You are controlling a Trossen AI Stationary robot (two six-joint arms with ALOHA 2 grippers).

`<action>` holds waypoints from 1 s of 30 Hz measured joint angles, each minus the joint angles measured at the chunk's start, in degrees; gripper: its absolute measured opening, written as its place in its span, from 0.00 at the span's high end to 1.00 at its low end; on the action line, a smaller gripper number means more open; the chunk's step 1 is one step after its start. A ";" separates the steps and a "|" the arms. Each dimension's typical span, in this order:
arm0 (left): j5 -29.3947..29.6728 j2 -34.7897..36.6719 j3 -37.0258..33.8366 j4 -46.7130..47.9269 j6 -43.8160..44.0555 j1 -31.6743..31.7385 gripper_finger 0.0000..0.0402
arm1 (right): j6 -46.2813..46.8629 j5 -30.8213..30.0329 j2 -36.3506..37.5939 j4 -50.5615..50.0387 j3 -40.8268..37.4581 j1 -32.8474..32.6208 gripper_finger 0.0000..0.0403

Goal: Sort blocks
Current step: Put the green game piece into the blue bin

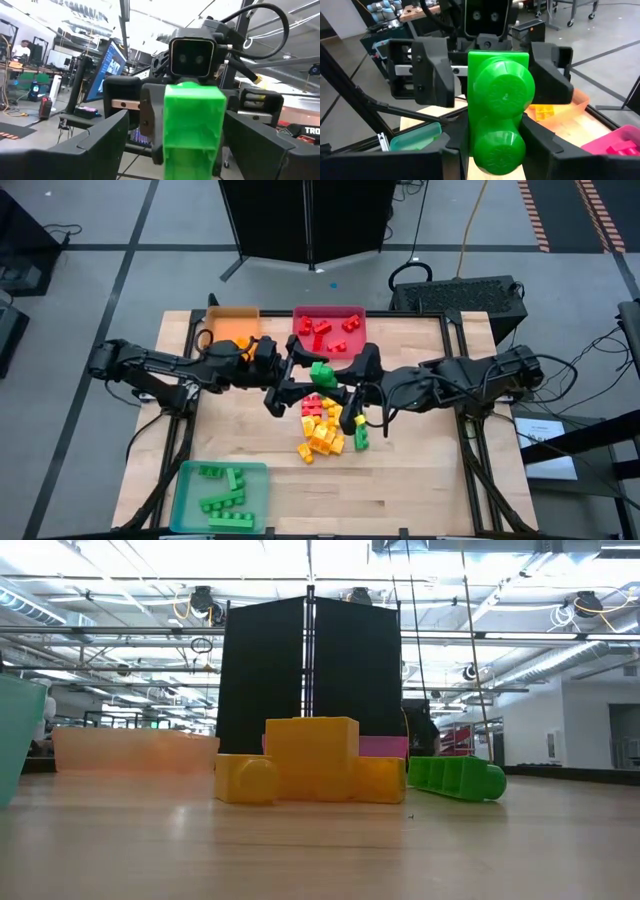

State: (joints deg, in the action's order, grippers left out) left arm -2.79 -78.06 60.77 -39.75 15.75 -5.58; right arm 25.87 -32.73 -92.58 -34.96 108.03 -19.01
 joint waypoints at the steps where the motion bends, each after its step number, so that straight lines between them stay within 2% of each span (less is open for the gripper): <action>1: -0.04 0.00 0.00 -0.02 0.00 0.00 0.20 | -0.02 0.08 -0.02 -0.26 -0.02 0.20 0.73; 7: -0.44 0.12 0.02 -0.20 -1.62 0.42 0.25 | -0.01 0.11 -0.01 -0.92 0.00 0.29 0.73; 18: -2.85 0.15 0.04 0.11 -1.22 1.43 0.54 | -0.42 -0.02 -0.02 -0.94 0.00 0.47 0.73; 23: -3.73 0.17 0.04 0.15 -1.22 1.44 0.66 | -0.63 2.56 0.04 -0.93 -0.01 1.21 0.73; 30: -3.89 0.20 0.04 0.15 -1.22 1.46 0.68 | -1.09 3.00 0.02 -0.95 0.00 1.65 0.73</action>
State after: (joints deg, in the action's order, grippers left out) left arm -6.68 -77.87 60.82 -39.59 14.52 -4.12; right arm 24.78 -29.73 -92.55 -35.91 108.03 -17.37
